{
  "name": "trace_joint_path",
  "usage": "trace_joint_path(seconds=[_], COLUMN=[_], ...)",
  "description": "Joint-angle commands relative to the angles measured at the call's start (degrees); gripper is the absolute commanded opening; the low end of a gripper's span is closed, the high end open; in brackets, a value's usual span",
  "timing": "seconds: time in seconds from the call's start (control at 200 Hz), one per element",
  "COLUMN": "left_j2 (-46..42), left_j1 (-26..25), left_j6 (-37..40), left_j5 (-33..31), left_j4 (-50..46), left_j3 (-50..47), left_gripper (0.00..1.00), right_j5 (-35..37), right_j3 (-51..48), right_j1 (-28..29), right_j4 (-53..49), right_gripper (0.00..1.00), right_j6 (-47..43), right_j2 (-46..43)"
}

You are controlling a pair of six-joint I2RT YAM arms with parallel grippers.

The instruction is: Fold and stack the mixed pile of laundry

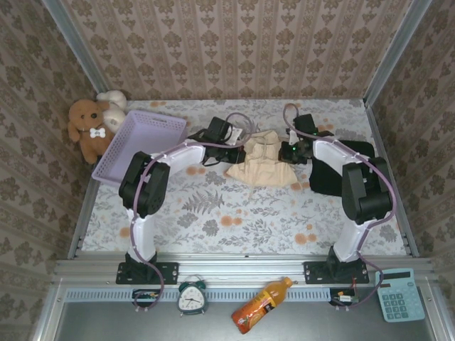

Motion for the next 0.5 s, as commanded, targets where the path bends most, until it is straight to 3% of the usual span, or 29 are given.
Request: trace_joint_path(seconds=[0.0, 0.32, 0.495], left_j2=[-2.2, 13.6, 24.26], left_j1=[-2.18, -9.0, -12.78], left_j6=[-3.77, -8.94, -11.91], left_j5=[2.14, 4.73, 4.95], left_j4=[1.56, -0.67, -3.54], left_j3=[5.63, 30.11, 45.57], left_gripper=[0.0, 0.0, 0.0], right_j5=[2.39, 12.32, 15.06], right_j3=[3.97, 9.17, 9.82], right_j1=[-3.09, -16.52, -24.31], right_j4=[-7.99, -18.6, -19.52], right_gripper=[0.0, 0.0, 0.0], right_j6=[-3.5, -7.41, -6.62], right_j2=[-6.37, -11.2, -11.82])
